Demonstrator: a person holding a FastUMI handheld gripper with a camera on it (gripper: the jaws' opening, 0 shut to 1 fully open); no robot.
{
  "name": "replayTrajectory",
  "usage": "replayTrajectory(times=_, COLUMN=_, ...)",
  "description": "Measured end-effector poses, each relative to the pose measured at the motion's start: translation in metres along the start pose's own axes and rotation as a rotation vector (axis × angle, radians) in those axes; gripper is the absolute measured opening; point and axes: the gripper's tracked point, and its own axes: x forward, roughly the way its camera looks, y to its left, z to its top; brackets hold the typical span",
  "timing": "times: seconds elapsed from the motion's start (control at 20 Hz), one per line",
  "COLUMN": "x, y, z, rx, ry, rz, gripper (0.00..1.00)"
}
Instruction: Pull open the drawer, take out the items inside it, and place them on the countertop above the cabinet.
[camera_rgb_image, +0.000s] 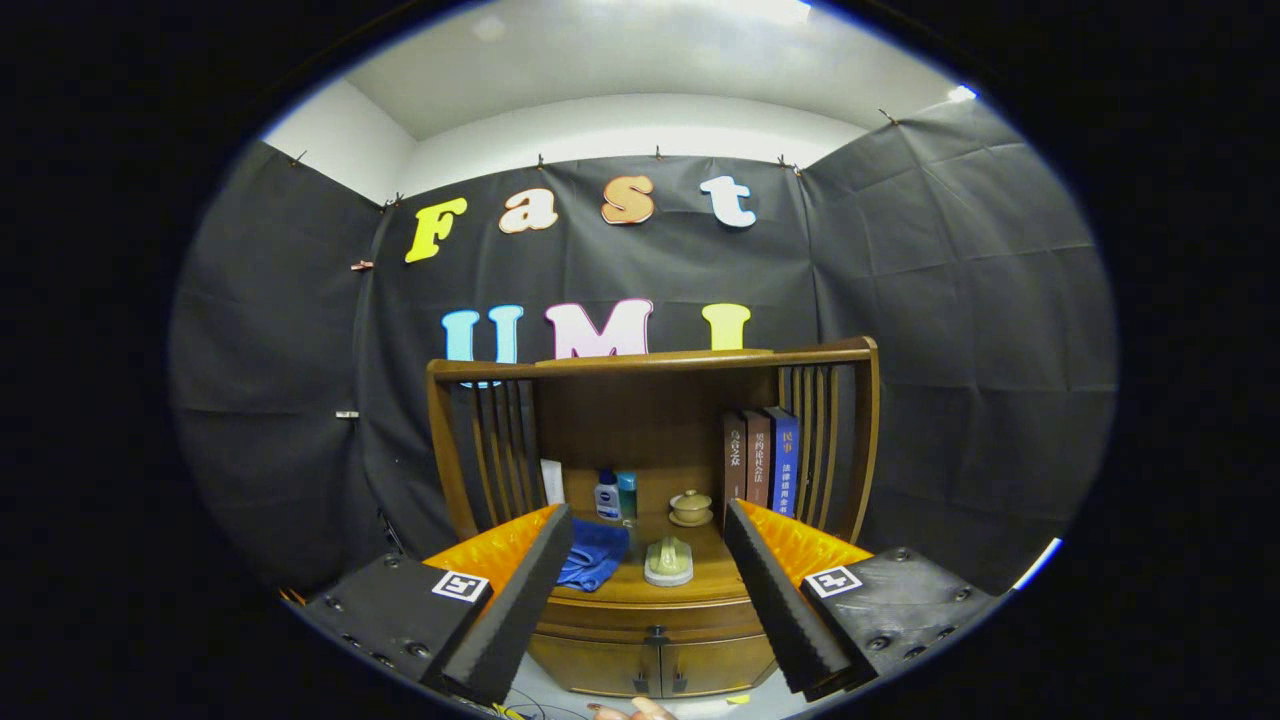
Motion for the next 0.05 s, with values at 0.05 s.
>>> replayTrajectory(times=0.05, x=-0.004, y=0.0, z=-0.0002, rx=-0.007, ry=0.001, rz=0.0, gripper=0.99)
